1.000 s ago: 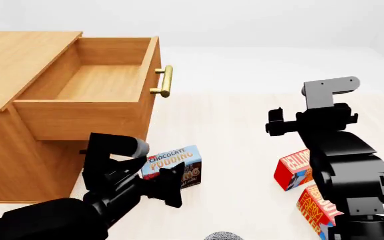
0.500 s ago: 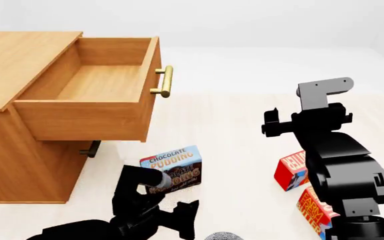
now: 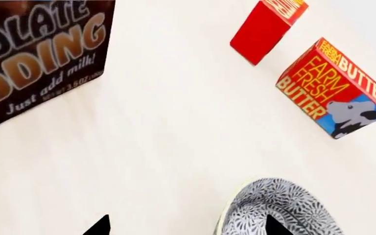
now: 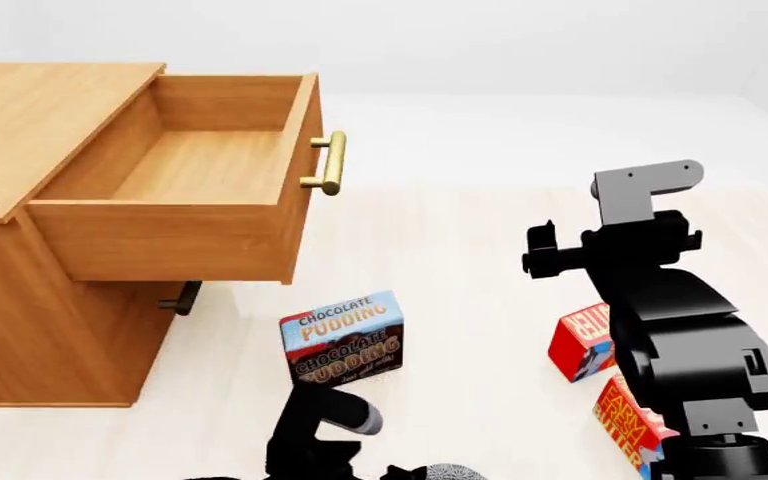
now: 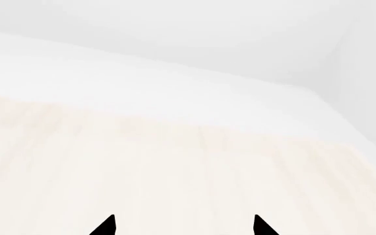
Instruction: Put the bowl in the top drawer of the cabinet.
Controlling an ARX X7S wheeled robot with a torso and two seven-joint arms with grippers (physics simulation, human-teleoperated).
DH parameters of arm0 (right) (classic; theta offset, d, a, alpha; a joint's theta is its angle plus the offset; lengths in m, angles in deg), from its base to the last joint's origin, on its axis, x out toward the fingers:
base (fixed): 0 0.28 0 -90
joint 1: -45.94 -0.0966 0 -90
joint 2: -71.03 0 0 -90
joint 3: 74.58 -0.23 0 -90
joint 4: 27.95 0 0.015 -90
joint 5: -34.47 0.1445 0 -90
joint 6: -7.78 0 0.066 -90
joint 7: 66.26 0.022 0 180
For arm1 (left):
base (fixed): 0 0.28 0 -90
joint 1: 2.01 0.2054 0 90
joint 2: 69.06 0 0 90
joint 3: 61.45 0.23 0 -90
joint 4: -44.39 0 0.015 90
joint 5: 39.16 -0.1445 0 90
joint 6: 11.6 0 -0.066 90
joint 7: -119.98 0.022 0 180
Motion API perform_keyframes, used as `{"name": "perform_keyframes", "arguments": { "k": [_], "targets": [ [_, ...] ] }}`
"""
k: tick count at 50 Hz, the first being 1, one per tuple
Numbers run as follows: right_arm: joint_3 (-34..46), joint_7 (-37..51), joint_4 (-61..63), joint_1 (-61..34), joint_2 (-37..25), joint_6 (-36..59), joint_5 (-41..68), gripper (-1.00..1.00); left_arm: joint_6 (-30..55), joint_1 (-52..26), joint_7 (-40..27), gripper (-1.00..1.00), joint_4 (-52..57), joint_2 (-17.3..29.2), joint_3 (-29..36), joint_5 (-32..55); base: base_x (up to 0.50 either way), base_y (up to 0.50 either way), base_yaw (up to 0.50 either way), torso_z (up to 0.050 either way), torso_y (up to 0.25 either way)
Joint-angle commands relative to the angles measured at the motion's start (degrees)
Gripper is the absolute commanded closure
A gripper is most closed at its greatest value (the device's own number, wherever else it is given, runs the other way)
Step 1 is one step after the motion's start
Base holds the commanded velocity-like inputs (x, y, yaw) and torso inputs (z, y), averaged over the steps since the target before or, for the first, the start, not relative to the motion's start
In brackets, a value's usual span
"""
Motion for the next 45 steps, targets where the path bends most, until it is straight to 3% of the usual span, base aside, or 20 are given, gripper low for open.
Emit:
{"name": "perform_keyframes", "arguments": {
  "k": [1, 45],
  "targets": [
    [0.0, -0.2, -0.6, 0.1, -0.2, -0.4, 0.3, -1.0, 0.4, 0.5, 1.8, -1.0, -2.0, -1.6, 2.6, -2.3, 0.0, 0.0, 0.0, 0.0, 0.0],
    [0.3, -0.4, -1.6, 0.8, -0.8, -1.8, 1.0, -1.0, 1.1, -0.4, 3.2, -1.0, -18.8, -11.3, 10.0, -10.0, 0.0, 0.0, 0.0, 0.0, 0.0]
  ]
}}
